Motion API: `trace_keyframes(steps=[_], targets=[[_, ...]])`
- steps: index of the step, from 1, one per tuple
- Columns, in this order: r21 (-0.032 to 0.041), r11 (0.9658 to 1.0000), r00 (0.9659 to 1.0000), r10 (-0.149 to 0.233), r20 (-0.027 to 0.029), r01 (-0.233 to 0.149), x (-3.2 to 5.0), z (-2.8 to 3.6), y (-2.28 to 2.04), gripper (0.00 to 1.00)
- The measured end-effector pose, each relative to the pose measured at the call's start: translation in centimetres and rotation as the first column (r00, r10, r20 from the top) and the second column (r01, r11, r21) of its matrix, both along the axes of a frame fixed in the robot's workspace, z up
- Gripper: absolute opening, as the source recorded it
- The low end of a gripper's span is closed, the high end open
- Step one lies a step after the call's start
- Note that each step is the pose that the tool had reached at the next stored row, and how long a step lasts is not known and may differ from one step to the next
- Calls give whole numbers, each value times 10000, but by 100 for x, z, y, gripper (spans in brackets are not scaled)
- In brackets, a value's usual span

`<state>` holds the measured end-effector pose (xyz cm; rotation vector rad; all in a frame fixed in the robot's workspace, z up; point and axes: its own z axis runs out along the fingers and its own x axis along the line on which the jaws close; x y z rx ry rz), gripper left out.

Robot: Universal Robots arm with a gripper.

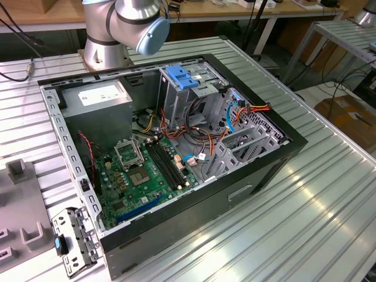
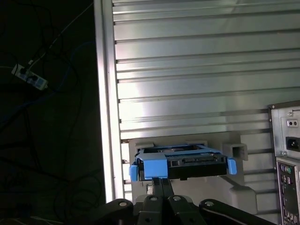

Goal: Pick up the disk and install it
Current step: 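Pick up the disk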

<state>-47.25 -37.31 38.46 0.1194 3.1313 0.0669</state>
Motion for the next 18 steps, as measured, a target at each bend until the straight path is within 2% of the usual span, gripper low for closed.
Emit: trace_keyframes(steps=[12, 18], targets=[[4, 10000, 10000, 39, 1, -39, 6, -2, 0, 11], [4, 9973, 9973, 730, 1, -730, 6, -2, 0, 11]])
